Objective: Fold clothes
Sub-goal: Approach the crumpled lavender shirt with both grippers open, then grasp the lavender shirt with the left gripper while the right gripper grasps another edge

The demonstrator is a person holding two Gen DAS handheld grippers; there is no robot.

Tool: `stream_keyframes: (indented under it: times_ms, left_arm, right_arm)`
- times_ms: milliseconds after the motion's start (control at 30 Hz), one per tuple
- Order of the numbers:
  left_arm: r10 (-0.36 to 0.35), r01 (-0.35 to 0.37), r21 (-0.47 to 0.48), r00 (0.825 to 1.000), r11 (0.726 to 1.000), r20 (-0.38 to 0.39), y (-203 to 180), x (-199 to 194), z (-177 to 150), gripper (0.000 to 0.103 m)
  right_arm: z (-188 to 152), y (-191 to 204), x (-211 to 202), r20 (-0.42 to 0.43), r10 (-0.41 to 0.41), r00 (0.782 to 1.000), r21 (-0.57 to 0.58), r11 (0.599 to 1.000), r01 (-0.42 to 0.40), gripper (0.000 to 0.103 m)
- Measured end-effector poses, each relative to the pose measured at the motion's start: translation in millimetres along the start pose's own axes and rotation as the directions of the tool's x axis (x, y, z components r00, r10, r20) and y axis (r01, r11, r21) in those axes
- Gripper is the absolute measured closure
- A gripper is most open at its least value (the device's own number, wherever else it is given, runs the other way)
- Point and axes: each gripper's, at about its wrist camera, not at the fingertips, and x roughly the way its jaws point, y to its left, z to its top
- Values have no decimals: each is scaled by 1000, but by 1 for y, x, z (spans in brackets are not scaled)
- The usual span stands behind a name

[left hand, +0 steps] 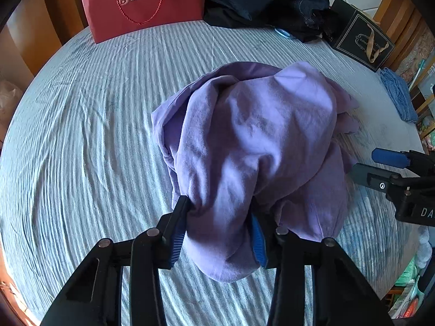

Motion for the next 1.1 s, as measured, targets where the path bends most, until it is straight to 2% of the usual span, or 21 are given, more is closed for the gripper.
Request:
stream_keyframes:
  times_ms: [33, 67, 100, 133, 167, 233, 267, 300, 333, 433, 500, 567, 600, 633, 833, 967, 1033, 1100]
  left_arm:
    - [-3, 3, 1, 1000, 1000, 3, 1, 2, 2, 74]
    - [-9, 9, 0, 1000, 1000, 4, 2, 3, 3, 78]
    - [-11, 11, -1, 1000, 1000, 5, 3, 3, 6, 80]
    - [-11, 11, 0, 1000, 1000, 10, 3, 3, 9, 84]
    - [-11, 11, 2, 1000, 1000, 15, 4, 3, 11, 86]
    - [0, -1, 7, 999, 1000, 34, 6, 0, 19, 89]
    - [8, -8, 10, 999, 1000, 47, 7, -2, 23, 90]
    - [22, -22, 8, 998, 1000, 65, 9, -6, 29, 90]
    - [36, -37, 6, 996, 999, 84, 12, -9, 35, 90]
    - [53, -51, -17, 992, 999, 119, 22, -20, 50, 87]
    - [33, -31, -17, 991, 999, 132, 22, -31, 53, 74]
    - [15, -13, -15, 988, 1000, 157, 19, -43, 52, 53]
    - [7, -6, -8, 987, 1000, 161, 15, -48, 48, 51]
    - [-1, 1, -1, 986, 1000, 165, 10, -52, 44, 50]
    - [-69, 67, 27, 993, 997, 97, -32, -44, 3, 49]
    - [-67, 65, 36, 996, 997, 51, -59, -19, -16, 49]
    - [-48, 47, 27, 998, 999, 35, -67, -5, -19, 49]
    - [-28, 28, 0, 999, 1000, 21, -69, 10, -21, 52]
  right_arm:
    - [0, 1, 7, -16, 5, 1000, -6, 1000, -5, 27]
    - [1, 3, 15, -31, 9, 999, -11, 1000, -10, 28]
    - [1, 4, 22, -45, 10, 999, -15, 1000, -11, 36]
    - [2, 5, 29, -59, 10, 998, -18, 1000, -11, 46]
    - [2, 6, 36, -71, 10, 997, -21, 1000, -11, 51]
    - [2, 10, 42, -74, -2, 997, -43, 999, -1, 68]
    - [4, 11, 40, -65, -6, 998, -54, 999, 2, 79]
    - [5, 12, 37, -55, -9, 998, -65, 998, 6, 99]
    - [7, 9, 30, -36, -8, 999, -55, 998, 6, 102]
    - [12, -4, 7, 29, -9, 1000, -13, 1000, 9, 101]
    - [15, -16, -8, 66, -16, 998, 21, 1000, 15, 97]
    - [14, -28, -18, 87, -30, 996, 46, 999, 27, 82]
    - [12, -33, -21, 93, -39, 995, 51, 998, 34, 70]
    - [10, -38, -23, 98, -47, 994, 56, 998, 42, 61]
    - [2, -66, -31, 109, -64, 992, 63, 996, 57, 60]
    - [2, -74, -29, 112, -74, 991, 24, 997, 72, 58]
    - [4, -78, -29, 114, -73, 991, -3, 997, 73, 47]
    - [8, -80, -27, 115, -66, 991, -27, 997, 70, 40]
